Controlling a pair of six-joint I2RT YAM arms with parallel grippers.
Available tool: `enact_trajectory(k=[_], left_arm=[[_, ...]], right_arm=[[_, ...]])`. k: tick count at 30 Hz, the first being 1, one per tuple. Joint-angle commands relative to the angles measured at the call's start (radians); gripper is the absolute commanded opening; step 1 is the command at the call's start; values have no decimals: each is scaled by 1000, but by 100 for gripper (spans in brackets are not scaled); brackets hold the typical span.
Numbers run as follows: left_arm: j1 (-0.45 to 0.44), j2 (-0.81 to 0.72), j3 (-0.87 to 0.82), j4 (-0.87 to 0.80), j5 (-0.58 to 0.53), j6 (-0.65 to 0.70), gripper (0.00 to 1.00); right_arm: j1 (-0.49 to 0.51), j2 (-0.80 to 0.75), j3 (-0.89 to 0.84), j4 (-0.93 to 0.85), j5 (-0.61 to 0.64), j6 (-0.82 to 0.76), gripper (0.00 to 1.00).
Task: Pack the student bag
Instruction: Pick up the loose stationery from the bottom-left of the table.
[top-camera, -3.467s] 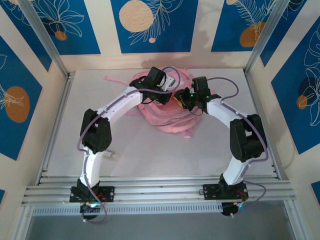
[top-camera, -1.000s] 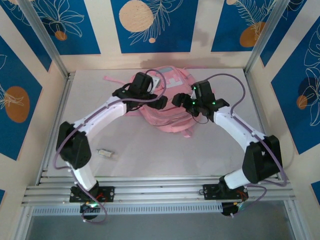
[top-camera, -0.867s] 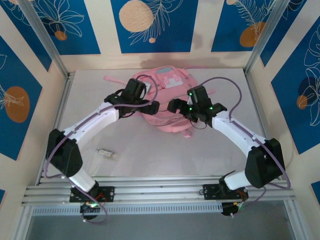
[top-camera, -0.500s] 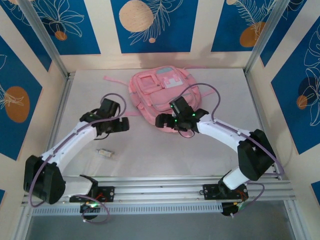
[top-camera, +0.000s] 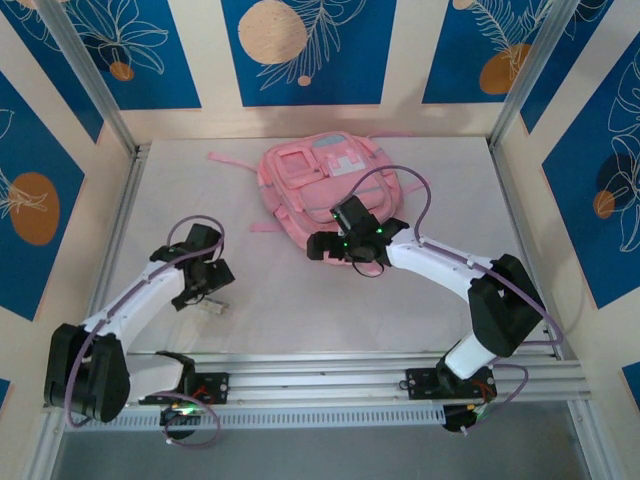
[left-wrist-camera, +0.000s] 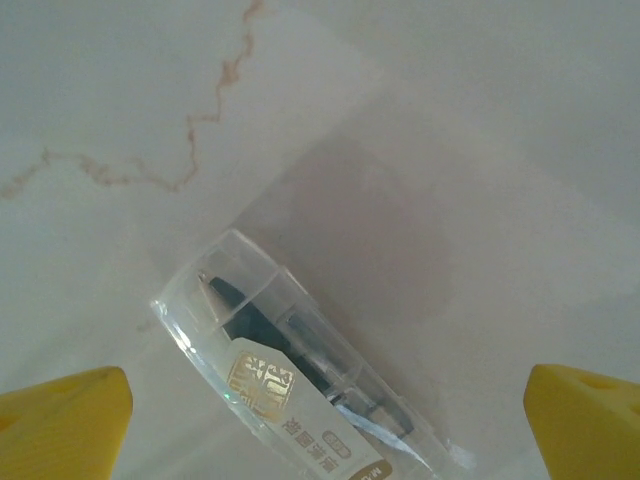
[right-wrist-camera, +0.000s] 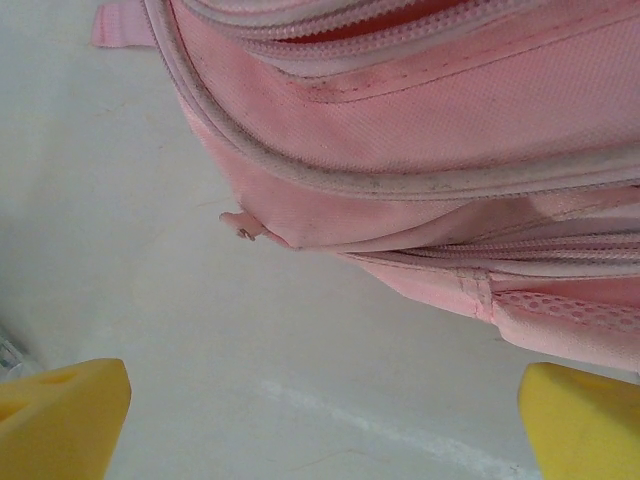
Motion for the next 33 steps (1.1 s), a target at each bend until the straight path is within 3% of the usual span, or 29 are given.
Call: enact_trajectory(k=[1,14,21,27,30,33], left_arm=[[14,48,-16,-26,37,-145,100],[14,130,-106,92,86,-252,97],[13,124,-117,156,66,-243,67],[14,126,-89,209,88,-199,56],[13,117,-65,230,98,-173,45],[13,91,-35,256,123,-149,44]], right_arm=[[3,9,27,-25,21,-19,99],[3,7,5,-33,57,-2,100],[3,2,5,-40,61,0,99],[4,1,9,-41,51,-1,99],[4,-6,12,-44,43,-3,99],[6,-16,6,-27,15,-20,100]])
